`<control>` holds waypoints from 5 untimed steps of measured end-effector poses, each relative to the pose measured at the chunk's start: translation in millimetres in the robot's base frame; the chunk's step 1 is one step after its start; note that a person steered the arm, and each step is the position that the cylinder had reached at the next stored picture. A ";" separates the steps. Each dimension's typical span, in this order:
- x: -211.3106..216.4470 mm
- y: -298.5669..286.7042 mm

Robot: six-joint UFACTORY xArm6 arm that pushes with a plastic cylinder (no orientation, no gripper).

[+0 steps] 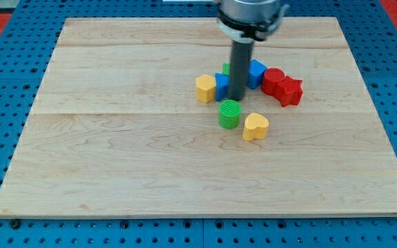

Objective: Slide the yellow hexagon to the top left

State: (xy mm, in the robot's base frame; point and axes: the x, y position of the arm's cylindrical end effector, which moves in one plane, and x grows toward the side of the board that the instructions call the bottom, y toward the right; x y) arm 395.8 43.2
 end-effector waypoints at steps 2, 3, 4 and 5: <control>2.1 -84.7; 25.4 -65.6; 40.6 -120.8; -1.6 -196.8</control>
State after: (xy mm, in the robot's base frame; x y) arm 394.1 -153.6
